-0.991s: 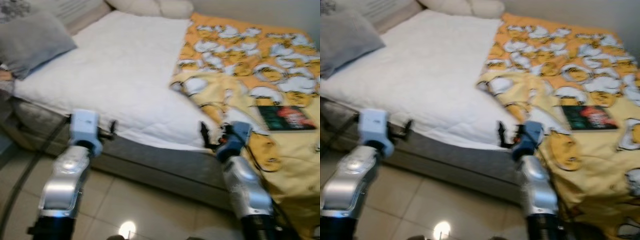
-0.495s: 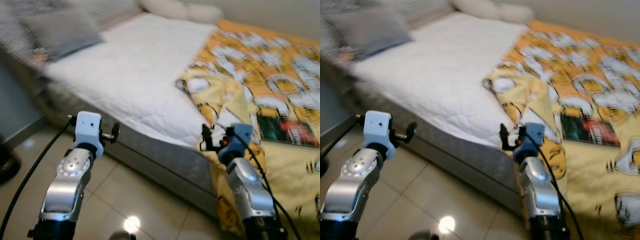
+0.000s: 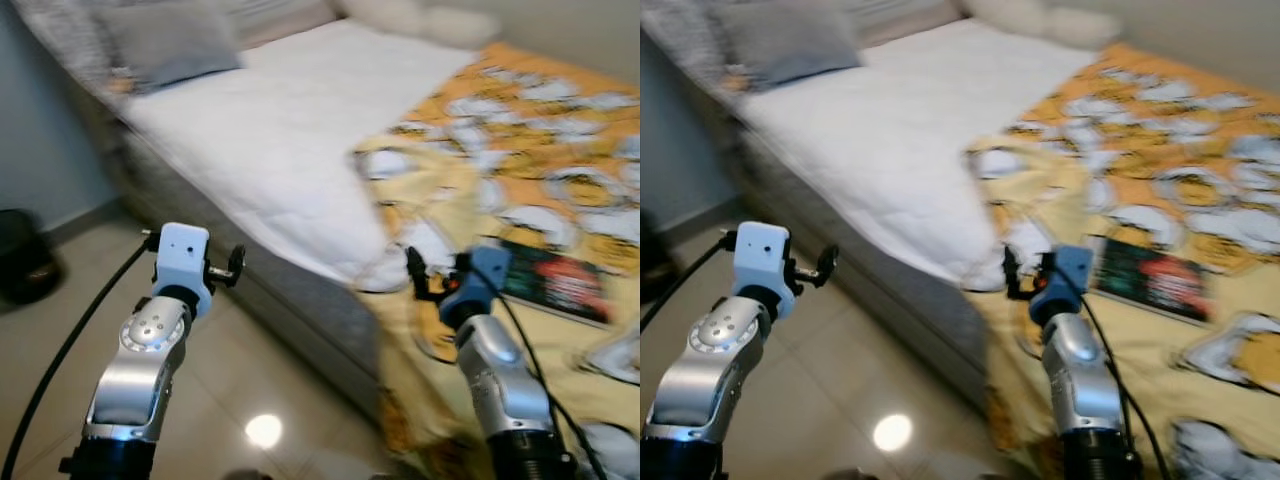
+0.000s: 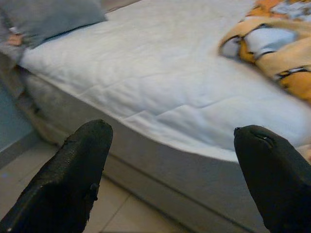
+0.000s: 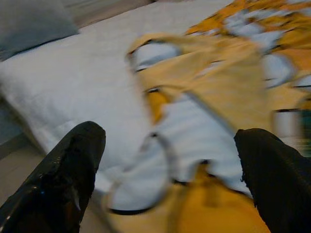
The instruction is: Clean up the room
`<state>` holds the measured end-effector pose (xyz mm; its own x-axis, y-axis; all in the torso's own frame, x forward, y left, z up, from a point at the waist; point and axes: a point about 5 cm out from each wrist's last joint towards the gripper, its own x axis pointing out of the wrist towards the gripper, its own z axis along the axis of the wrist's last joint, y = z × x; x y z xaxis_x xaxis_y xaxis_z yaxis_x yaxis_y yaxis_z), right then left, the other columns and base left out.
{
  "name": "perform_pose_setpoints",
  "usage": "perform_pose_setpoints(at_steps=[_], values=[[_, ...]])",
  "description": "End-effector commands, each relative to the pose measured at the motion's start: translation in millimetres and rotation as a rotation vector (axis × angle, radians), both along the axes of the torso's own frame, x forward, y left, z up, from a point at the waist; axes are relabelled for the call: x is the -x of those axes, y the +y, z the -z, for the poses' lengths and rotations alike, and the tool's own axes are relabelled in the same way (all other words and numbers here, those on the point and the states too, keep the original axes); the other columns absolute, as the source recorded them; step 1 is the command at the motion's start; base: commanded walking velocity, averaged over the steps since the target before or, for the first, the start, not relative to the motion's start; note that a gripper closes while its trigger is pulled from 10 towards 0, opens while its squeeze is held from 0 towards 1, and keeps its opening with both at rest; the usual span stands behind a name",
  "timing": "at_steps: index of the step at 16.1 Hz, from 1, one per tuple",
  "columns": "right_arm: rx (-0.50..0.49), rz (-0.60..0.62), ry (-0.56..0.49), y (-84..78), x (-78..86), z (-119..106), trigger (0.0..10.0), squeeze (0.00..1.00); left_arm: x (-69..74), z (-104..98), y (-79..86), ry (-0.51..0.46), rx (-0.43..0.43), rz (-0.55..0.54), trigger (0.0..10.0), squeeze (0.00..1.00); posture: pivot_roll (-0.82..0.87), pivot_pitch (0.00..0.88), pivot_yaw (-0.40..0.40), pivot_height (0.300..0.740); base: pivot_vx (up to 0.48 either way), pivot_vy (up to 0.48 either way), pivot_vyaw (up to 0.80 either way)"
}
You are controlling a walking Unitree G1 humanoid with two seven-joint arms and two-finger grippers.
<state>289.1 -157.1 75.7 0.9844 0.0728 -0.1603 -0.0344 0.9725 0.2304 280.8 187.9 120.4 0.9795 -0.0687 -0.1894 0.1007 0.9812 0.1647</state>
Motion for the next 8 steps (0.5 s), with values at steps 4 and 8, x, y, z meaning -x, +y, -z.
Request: perform_pose_setpoints(at_steps=[4,8], values=[[-0.022,-0.033,0.016,9.2,-0.5,1.8,10.0,1.00,-1.4,-2.2,4.7,-0.004,-0.014,-0.010,10.0,0.86,-0.03,0.000,-0.007,0.740,0.000,-0.452,0.00],[-0.027,-0.037,0.021,9.7,-0.6,2.4,10.0,1.00,-1.8,-1.7,3.8,-0.008,-0.014,-0.012,10.0,0.82,-0.03,0.000,-0.008,0.740,0.000,-0.218,0.00]])
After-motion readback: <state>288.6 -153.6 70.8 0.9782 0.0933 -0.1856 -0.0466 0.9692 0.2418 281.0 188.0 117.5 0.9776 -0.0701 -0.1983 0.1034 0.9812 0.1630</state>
